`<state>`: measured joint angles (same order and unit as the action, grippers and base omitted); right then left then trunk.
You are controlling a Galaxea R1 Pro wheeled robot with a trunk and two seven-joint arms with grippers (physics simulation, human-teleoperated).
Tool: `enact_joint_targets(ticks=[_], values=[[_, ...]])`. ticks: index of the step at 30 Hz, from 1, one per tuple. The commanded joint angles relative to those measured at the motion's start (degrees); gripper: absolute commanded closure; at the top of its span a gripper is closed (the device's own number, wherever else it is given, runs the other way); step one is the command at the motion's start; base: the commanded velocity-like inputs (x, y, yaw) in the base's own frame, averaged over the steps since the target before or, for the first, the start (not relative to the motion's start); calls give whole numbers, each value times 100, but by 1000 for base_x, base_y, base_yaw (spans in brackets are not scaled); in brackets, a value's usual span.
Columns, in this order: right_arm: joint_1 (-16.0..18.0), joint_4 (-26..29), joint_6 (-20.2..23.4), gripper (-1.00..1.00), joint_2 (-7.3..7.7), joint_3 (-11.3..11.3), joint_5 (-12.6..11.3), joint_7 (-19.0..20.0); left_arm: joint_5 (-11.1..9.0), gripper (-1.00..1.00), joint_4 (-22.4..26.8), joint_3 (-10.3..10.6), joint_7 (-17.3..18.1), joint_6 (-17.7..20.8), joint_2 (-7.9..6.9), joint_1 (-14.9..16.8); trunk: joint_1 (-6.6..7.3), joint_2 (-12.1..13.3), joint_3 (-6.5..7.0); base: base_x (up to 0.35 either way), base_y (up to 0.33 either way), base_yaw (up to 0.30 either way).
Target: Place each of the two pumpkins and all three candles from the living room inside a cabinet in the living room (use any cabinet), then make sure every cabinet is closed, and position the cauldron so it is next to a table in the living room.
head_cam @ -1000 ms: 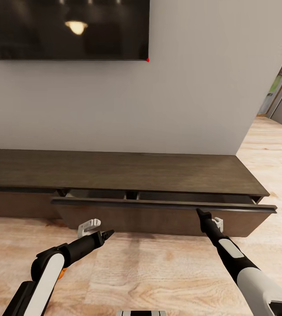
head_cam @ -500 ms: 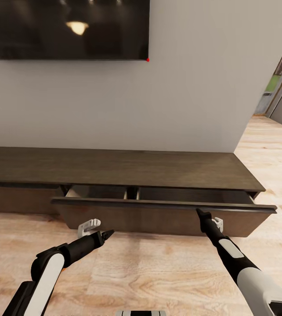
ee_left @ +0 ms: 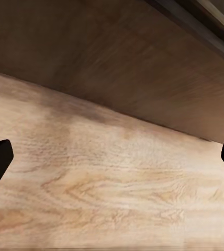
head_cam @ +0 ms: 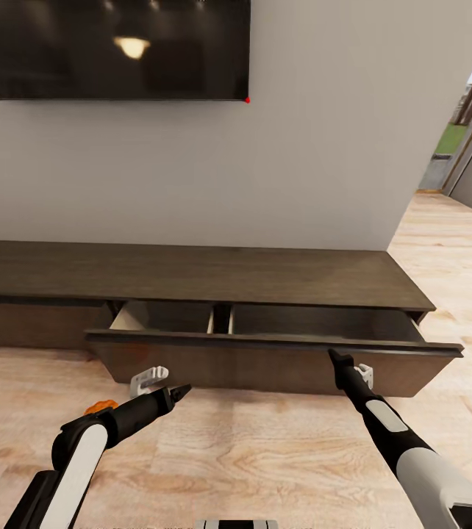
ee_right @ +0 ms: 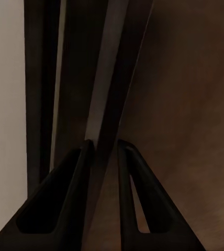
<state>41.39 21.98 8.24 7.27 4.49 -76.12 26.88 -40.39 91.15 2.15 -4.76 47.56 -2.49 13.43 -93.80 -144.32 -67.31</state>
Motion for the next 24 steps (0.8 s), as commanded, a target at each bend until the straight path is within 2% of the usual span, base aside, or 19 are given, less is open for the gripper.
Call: enact_joint_targets(ticks=[1, 8, 24], values=[[0, -26, 47, 100, 30, 105, -78, 10, -56, -100, 8, 5, -51, 16, -3, 1, 1, -1, -6, -53, 0, 0], [0, -27, 47, 100, 33, 105, -78, 10, -57, -100, 8, 5, -51, 16, -3, 1, 1, -1, -6, -144, 0, 0], [0, -27, 47, 100, 38, 105, -78, 10, -57, -100, 8, 5, -51, 16, -1, 2, 1, -1, -6, -64, 0, 0]])
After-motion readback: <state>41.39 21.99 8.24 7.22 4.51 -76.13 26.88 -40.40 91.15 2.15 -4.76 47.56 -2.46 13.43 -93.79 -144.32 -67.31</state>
